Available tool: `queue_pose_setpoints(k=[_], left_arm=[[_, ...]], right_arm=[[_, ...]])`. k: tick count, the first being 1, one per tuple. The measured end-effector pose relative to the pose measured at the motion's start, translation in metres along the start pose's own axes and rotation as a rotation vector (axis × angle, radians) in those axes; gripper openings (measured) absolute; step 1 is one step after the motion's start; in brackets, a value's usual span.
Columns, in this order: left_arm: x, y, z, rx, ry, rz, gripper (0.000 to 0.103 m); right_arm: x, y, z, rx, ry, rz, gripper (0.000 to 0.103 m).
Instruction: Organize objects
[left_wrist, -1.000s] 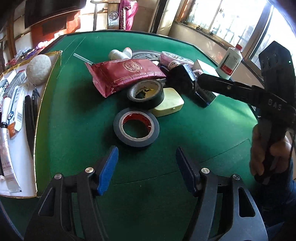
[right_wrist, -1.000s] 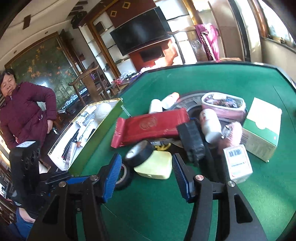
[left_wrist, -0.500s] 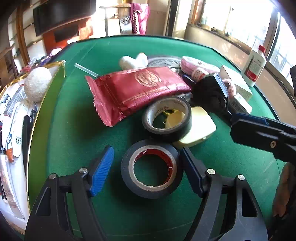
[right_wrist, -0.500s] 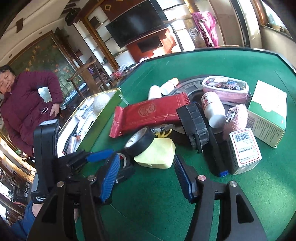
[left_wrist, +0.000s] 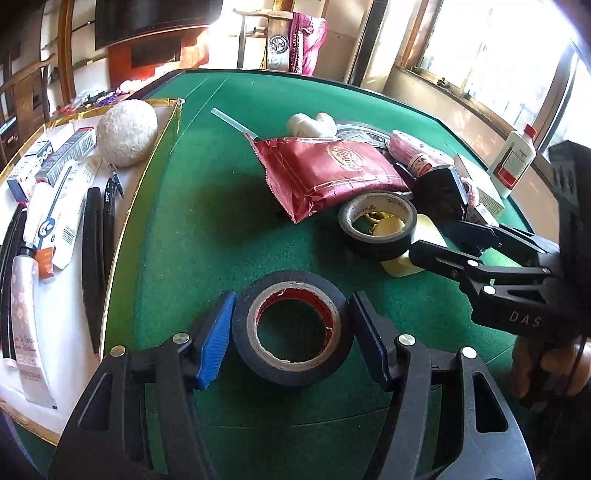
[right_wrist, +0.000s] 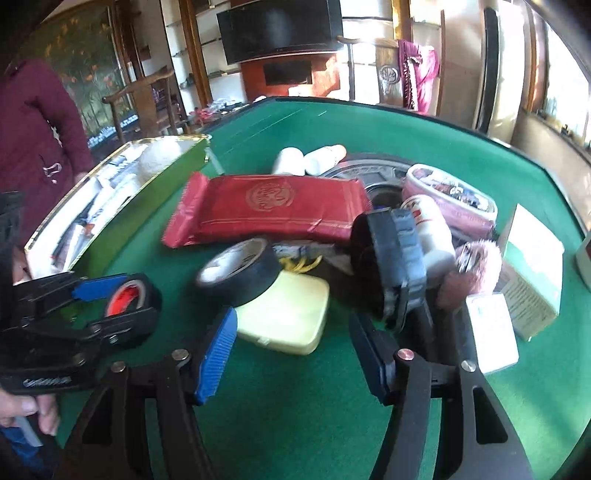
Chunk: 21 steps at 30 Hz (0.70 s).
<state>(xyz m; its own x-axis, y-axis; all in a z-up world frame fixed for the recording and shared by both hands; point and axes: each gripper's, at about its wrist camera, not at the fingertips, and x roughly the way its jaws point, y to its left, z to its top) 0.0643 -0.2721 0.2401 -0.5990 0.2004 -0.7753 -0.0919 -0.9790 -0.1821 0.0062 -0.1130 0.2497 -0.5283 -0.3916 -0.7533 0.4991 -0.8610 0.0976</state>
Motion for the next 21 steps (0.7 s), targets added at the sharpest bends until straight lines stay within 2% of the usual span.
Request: queue_pose_setpoints(k=[2,4,5,6,7,10,12,13,17,21], left_arm=[[0.0,0.002,0.001,-0.005,-0.002,-0.007,0.063],[0.002,0.002,0.002,-0.005,-0.002,-0.008,0.063],[0.002,0.002,0.002,-0.004,-0.002,-0.005,0.062],[0.003,0.003,0.004,-0.012,-0.005,0.0,0.062],[0.003,0.004,0.004,-0.016,-0.007,-0.005,0.062],[0.003,0.003,0.004,-0.01,-0.007,0.003,0.062],[0.003,0.002,0.004,-0.005,-0.006,0.01,0.062],[0.003,0.001,0.004,-0.001,-0.005,0.017,0.062],[0.003,0.001,0.003,0.031,0.012,0.084,0.063],[0.003,0.0,0.001,0.048,0.013,0.099,0.063]], right_arm=[[0.006,-0.008,0.002,0.04,0.019,0.066,0.071],[0.008,-0.005,-0.001,0.052,0.057,0.181,0.073],[0.006,0.003,-0.005,0.023,0.094,0.257,0.073],[0.002,0.011,-0.008,-0.016,0.119,0.342,0.067],[-0.006,0.017,-0.011,-0.055,0.121,0.395,0.067],[-0.018,0.012,-0.009,-0.097,0.084,0.397,0.067],[-0.017,0.007,-0.006,-0.119,0.063,0.316,0.068],[-0.014,0.005,-0.006,-0.105,0.06,0.289,0.068],[-0.005,0.003,-0.004,-0.05,0.06,0.289,0.068],[0.004,0.008,0.005,-0.006,0.053,0.277,0.068]])
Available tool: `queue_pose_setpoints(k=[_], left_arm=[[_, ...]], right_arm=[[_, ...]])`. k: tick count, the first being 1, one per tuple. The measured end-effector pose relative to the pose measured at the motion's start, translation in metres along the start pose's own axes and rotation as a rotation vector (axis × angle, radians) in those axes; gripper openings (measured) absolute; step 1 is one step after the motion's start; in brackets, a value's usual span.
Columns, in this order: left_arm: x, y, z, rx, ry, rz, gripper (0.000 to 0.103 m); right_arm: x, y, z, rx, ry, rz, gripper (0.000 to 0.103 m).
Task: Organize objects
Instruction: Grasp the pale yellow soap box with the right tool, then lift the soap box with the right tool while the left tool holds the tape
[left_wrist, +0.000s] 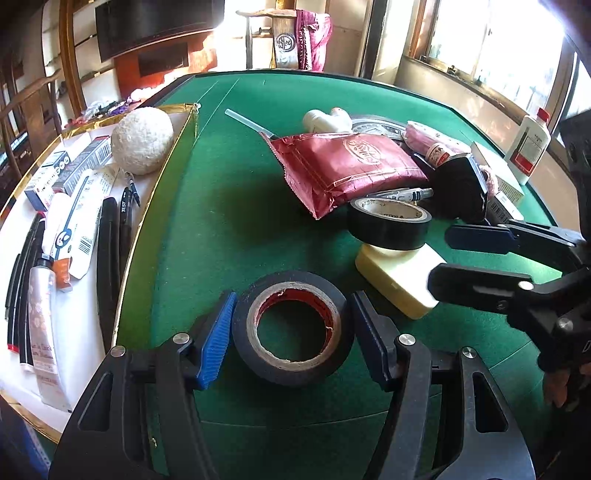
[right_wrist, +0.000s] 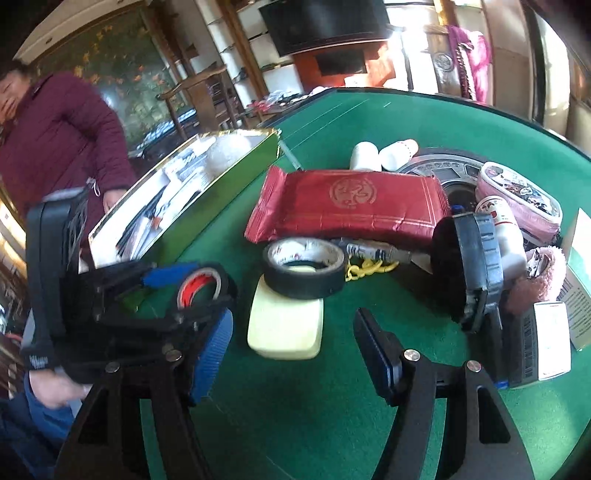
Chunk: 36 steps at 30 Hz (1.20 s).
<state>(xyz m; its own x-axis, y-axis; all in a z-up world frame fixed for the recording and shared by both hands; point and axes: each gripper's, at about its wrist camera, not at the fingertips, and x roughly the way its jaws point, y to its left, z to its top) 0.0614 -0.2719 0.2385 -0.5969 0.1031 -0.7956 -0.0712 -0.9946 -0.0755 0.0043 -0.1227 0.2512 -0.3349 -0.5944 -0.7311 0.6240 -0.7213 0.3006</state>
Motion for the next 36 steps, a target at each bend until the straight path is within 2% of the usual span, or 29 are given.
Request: queue_pose_setpoints(k=[4,8,10,12,15,20,23,29,36], left_arm=[[0.001,0.002,-0.001,0.002,0.005,0.005,0.063],[0.002,-0.002,-0.001,0.028,0.008,0.036,0.062],[0.003,-0.003,-0.001,0.031,0.01,0.038,0.062],[0.003,-0.002,-0.001,0.029,0.009,0.036,0.062],[0.004,-0.003,0.0,0.031,0.008,0.04,0.062],[0.004,-0.003,0.0,0.031,0.005,0.044,0.062],[0.004,-0.002,0.0,0.027,0.003,0.038,0.062],[-0.004,-0.003,-0.001,0.027,-0.038,-0.013,0.062],[-0.008,-0.002,0.001,0.004,-0.06,-0.063,0.062]], right_arm=[[0.017,0.012,0.01,-0.016,0.043,-0.004,0.068],[0.031,0.018,0.012,-0.02,0.071,-0.078,0.068],[0.03,0.016,0.011,-0.038,0.075,-0.081,0.064],[0.026,0.012,0.008,-0.069,0.092,-0.114,0.048],[0.016,0.01,-0.005,-0.182,0.108,-0.234,0.047],[0.013,0.011,-0.01,-0.209,0.09,-0.253,0.047],[0.013,0.008,-0.011,-0.185,0.065,-0.24,0.049],[0.008,0.009,-0.007,-0.166,0.094,-0.217,0.047],[-0.03,0.014,0.001,-0.096,-0.01,-0.091,0.047]])
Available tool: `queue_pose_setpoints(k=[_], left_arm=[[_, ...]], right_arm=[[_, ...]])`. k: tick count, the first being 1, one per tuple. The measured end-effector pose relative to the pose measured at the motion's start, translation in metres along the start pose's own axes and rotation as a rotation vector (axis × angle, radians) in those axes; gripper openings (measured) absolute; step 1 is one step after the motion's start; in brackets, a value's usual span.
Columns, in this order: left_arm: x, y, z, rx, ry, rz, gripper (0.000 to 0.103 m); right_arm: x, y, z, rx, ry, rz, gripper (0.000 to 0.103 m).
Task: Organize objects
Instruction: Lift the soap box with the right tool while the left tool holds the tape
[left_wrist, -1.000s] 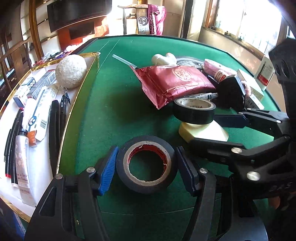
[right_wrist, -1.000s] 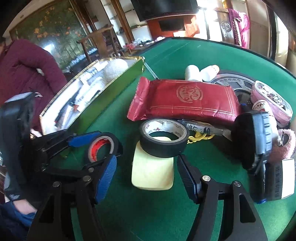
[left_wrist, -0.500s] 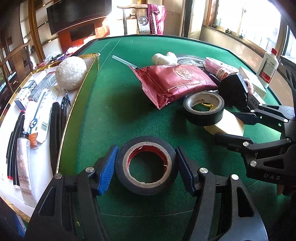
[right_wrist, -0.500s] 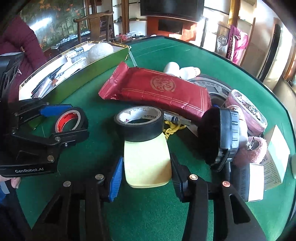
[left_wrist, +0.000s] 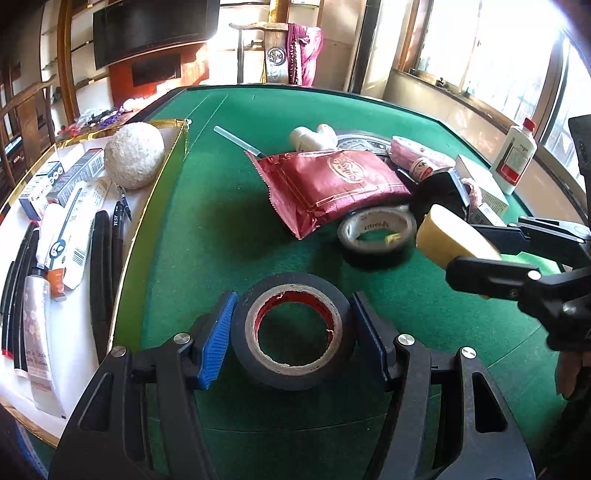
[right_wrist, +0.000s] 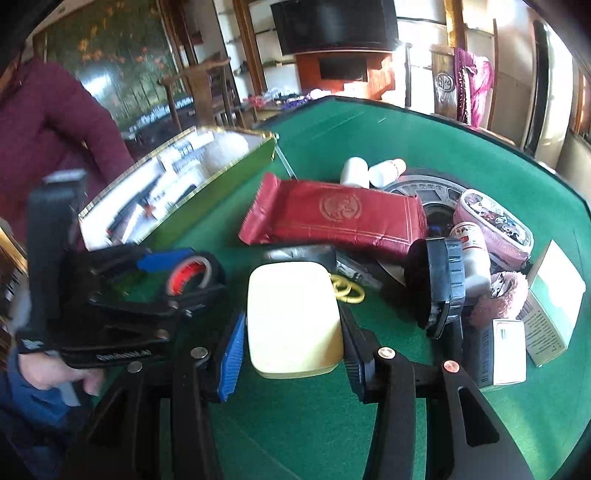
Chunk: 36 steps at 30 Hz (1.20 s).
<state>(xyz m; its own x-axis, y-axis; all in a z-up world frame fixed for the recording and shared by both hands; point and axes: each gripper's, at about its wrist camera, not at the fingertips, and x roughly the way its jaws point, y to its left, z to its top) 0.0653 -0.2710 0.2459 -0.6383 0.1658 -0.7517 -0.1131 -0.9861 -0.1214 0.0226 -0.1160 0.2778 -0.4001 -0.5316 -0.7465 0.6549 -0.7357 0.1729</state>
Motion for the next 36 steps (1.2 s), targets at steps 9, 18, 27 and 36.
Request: queue_pose_setpoints(k=[9,18,27,36], left_arm=[[-0.001,-0.003,0.001,-0.003,-0.005,-0.014,0.062],[-0.003,-0.003,0.001,-0.005,-0.02,-0.014,0.062],[-0.022,-0.006,-0.005,0.002,-0.049,0.028,0.062],[-0.05,-0.005,-0.011,0.005,-0.089,0.068,0.062]], right_arm=[[-0.019,-0.003,0.01,0.07,-0.082,0.043,0.047],[-0.033,0.002,0.013,0.075,-0.127,0.057,0.047],[-0.042,0.005,0.012,0.075,-0.15,0.079,0.047],[-0.047,0.013,0.011,0.076,-0.169,0.107,0.047]])
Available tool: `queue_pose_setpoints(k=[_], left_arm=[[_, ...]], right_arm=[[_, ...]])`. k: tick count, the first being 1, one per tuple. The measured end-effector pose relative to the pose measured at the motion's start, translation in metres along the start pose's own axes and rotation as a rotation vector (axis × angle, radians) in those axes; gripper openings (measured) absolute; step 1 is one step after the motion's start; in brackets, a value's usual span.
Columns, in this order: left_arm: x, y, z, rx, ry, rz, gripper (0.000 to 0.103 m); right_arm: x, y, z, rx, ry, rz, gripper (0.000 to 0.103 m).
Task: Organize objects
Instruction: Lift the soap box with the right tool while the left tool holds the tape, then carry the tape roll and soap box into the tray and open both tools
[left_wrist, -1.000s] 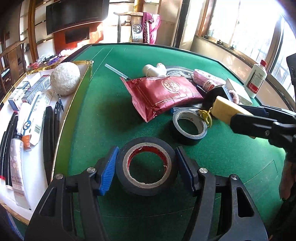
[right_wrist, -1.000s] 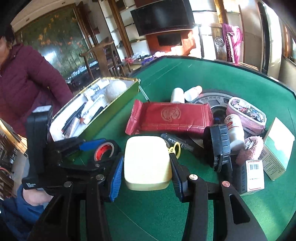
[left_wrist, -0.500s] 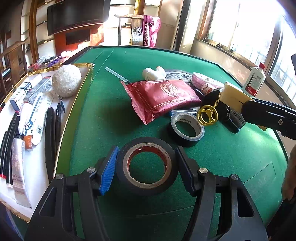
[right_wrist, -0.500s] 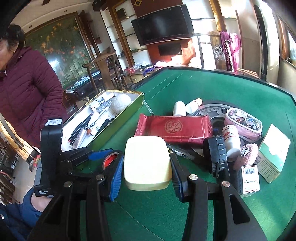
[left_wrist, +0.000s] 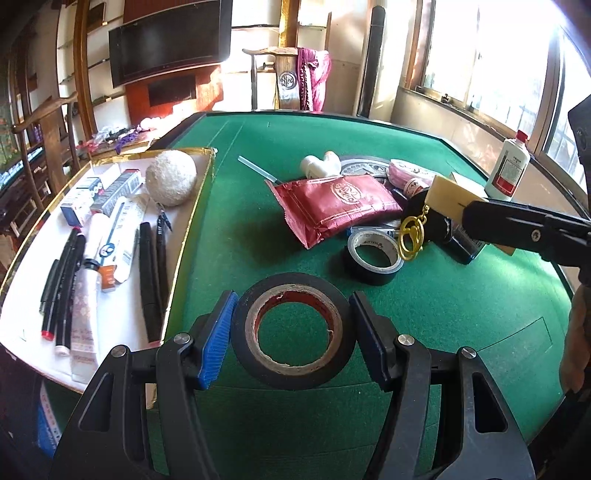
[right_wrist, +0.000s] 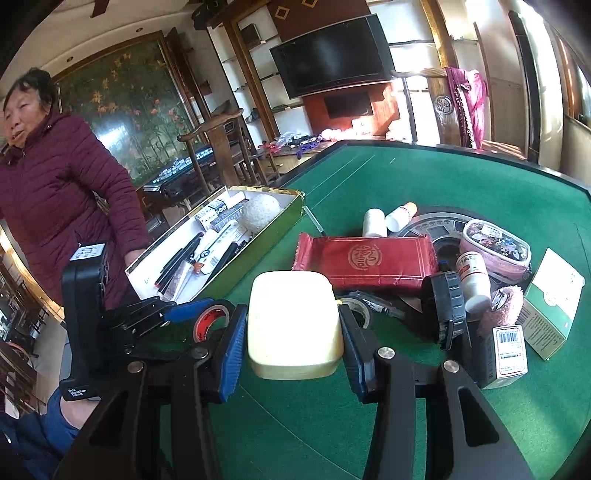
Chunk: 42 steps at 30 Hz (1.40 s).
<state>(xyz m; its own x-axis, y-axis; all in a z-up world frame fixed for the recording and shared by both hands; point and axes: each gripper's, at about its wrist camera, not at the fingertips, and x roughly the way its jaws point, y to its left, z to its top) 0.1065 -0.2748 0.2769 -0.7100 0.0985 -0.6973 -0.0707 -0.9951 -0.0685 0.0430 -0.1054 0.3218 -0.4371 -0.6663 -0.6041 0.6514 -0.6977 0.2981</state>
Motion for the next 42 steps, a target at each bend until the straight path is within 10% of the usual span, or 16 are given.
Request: queue_pose_setpoints(k=[42], left_arm=[[-0.09,0.143,0.0,-0.251,-0.16,0.121,0.062]], right_arm=[[0.069,0.133,0.033,-0.112,0.051,0.154,0.047]])
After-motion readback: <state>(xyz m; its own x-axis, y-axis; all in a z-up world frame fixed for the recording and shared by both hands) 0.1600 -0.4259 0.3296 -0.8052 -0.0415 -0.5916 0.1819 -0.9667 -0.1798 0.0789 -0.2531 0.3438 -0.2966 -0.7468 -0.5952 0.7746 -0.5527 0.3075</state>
